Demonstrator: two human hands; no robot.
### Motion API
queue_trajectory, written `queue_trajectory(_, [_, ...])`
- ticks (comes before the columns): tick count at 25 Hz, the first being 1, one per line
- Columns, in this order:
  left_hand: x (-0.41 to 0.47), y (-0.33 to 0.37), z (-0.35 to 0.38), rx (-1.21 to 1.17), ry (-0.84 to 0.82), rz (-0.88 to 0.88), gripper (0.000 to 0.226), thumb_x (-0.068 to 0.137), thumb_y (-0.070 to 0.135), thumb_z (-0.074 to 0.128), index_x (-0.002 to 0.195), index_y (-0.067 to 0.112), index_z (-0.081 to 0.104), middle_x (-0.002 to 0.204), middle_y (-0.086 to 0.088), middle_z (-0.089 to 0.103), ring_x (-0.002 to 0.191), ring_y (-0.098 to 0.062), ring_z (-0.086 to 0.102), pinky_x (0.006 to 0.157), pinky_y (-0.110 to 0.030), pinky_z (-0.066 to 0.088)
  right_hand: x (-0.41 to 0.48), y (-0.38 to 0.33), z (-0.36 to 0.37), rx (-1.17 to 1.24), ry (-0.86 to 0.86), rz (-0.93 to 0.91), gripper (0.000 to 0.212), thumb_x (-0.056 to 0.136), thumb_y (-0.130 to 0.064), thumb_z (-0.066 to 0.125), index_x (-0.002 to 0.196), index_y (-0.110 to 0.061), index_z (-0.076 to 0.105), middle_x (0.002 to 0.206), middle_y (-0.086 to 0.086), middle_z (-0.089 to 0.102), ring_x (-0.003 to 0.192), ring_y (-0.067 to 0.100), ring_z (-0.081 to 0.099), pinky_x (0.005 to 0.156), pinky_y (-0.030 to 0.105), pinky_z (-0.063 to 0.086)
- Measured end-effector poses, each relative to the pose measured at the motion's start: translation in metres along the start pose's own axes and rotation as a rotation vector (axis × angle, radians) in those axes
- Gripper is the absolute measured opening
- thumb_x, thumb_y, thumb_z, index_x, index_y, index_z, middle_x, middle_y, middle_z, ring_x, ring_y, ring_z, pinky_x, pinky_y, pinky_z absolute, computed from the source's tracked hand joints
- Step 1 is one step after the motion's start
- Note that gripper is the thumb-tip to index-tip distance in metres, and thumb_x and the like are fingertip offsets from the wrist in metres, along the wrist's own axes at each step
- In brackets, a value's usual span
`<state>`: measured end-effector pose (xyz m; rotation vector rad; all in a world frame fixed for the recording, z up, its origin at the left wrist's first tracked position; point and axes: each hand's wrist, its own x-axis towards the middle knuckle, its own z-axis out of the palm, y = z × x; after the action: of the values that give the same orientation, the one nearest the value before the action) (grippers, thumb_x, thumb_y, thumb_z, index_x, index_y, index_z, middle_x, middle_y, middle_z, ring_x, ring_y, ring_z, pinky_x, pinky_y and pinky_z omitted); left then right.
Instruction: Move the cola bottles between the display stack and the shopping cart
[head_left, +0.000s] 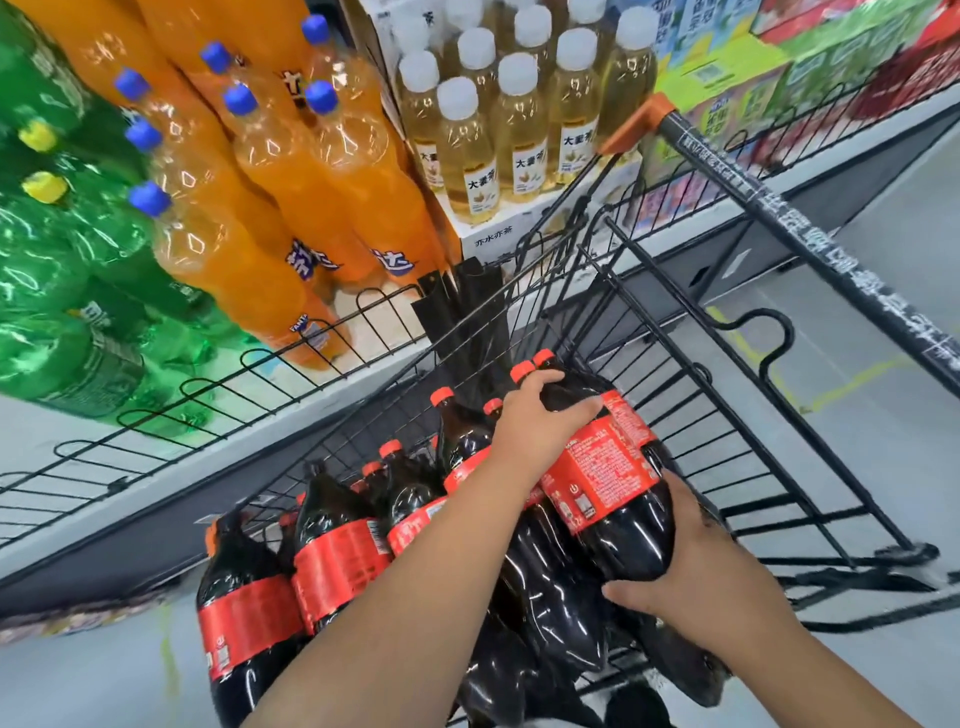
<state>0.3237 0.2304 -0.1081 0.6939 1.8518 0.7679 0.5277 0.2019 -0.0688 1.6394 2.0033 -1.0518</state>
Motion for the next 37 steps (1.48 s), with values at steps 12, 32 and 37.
queue_trajectory(12, [-0.065, 0.030, -0.012, -0.247, -0.011, 0.325, 0.095, 0.075, 0.043, 0.088, 0.150, 0.051, 0.030, 0.144, 0.016, 0.047, 0.129, -0.008, 0.053, 0.110, -0.039, 0.045, -0.045, -0.002, -0.009, 0.391, 0.115, -0.143, 0.123, 0.037, -0.065, 0.084, 0.137, -0.057, 0.014, 0.127, -0.014, 0.053, 0.112, 0.013, 0.056, 0.090, 0.038, 0.049])
queue_trajectory(32, [-0.243, -0.019, 0.030, -0.877, 0.484, 0.137, 0.064, 0.080, 0.009, 0.085, 0.119, 0.045, 0.049, 0.117, -0.002, 0.071, 0.097, -0.025, 0.075, 0.085, -0.042, 0.062, -0.116, 0.038, 0.025, 0.430, -0.189, -0.557, 0.117, 0.048, -0.040, 0.094, 0.137, -0.052, 0.019, 0.114, -0.028, 0.056, 0.102, -0.010, 0.054, 0.082, 0.020, 0.044])
queue_trajectory(37, [-0.286, -0.032, 0.016, -0.882, 0.677, 0.205, 0.078, 0.075, 0.014, 0.090, 0.136, 0.037, 0.047, 0.120, -0.001, 0.070, 0.100, -0.024, 0.074, 0.088, -0.045, 0.062, -0.136, 0.021, 0.031, 0.367, -0.278, -0.670, 0.119, 0.053, -0.033, 0.094, 0.143, -0.047, 0.018, 0.115, -0.024, 0.058, 0.103, -0.005, 0.057, 0.086, 0.023, 0.047])
